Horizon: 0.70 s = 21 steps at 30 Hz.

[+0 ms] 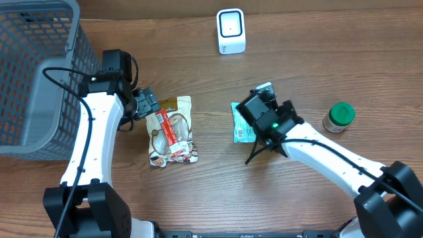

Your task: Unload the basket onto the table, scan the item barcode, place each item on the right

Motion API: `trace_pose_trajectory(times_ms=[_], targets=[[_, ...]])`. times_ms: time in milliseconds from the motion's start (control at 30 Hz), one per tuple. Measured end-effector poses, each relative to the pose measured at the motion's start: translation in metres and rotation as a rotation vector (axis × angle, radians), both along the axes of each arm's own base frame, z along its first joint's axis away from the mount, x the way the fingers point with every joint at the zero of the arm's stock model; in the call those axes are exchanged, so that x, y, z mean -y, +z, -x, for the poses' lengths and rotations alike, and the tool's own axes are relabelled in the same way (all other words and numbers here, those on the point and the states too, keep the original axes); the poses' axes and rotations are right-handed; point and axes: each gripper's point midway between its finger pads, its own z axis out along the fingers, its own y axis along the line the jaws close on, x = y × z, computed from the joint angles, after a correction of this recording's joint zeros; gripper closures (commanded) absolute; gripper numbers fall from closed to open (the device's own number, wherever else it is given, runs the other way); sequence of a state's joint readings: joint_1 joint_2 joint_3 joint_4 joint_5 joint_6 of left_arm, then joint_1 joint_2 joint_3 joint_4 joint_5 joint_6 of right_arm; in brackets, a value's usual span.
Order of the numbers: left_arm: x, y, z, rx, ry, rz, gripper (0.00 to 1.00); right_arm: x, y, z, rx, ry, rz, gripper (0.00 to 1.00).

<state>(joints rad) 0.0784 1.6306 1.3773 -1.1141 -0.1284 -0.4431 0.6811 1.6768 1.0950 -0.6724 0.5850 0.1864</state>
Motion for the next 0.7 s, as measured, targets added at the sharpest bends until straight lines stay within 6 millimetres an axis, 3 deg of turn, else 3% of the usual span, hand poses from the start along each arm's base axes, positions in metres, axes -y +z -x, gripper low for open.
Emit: trace_pose_trajectory(times_ms=[133,333,433,700], targets=[[0.0,0.0,0.0,0.0,0.0,0.0,0.0,0.013,-0.013,0.006,-0.111,-0.024,-0.059,0.0],[0.0,0.0,0.0,0.0,0.0,0.0,0.0,0.039,-0.023,0.004,-0.193,-0.104,-0.143,0.0],[0.0,0.0,0.0,0.0,0.0,0.0,0.0,0.041,-0.026,0.005,-0.229,-0.118,-0.204,0.0],[0.0,0.0,0.0,0.0,0.0,0.0,0.0,0.023,-0.03,0.013,-0.299,-0.082,-0.312,0.29]])
